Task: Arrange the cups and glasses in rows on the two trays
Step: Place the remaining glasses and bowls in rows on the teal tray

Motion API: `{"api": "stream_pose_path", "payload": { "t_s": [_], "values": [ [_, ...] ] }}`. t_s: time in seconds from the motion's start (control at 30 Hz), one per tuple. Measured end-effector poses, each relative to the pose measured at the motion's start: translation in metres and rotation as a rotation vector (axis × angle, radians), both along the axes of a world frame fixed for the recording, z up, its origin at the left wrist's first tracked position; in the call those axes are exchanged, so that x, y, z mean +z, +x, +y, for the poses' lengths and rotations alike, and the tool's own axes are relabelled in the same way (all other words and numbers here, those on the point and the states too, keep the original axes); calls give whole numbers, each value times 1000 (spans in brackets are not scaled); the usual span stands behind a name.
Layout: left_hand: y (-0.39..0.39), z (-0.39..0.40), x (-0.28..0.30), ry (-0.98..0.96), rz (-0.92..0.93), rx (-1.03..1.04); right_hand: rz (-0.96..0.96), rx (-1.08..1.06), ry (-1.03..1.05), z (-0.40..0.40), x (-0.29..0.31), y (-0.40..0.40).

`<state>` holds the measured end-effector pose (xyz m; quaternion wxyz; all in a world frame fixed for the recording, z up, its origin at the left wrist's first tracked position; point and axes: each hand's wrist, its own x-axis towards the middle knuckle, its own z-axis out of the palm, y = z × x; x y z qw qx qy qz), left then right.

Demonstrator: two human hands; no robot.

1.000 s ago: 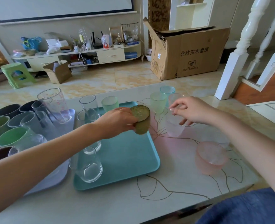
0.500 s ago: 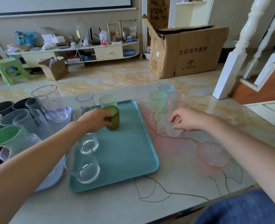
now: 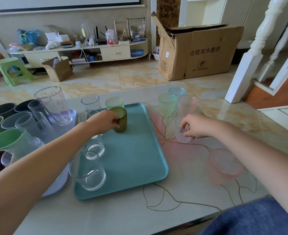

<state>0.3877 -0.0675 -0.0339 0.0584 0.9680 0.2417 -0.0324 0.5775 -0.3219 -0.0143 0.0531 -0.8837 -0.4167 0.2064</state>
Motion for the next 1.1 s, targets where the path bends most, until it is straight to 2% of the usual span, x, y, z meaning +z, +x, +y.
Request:
{"api": "stream_pose_path", "payload": {
  "t_s": [0.1, 0.2, 0.27, 0.33, 0.43, 0.5, 0.87, 1.1],
  "values": [
    [-4, -1, 2, -59, -97, -17, -7, 7, 15, -1, 0, -1],
    [-14, -2, 10, -87, -384, 66, -32, 26, 31, -2, 3, -1],
    [-23, -2, 19, -18, -505, 192, -12, 26, 44, -2, 8, -1],
    [-32, 6, 23, 64, -465, 295, 1, 26, 70, -2, 15, -4],
    [-45, 19, 19, 6, -212, 343, -1, 32, 144, 0, 26, -12],
    [-48, 20, 10, -23, -137, 327, 4, 64, 187, 3, 32, -21],
    [-48, 15, 13, -52, -160, 285, -36, 346, 352, 41, 42, -79],
    [-49, 11, 12, -18, -201, 278, -81, 459, 278, 80, 24, -105]
  ]
}}
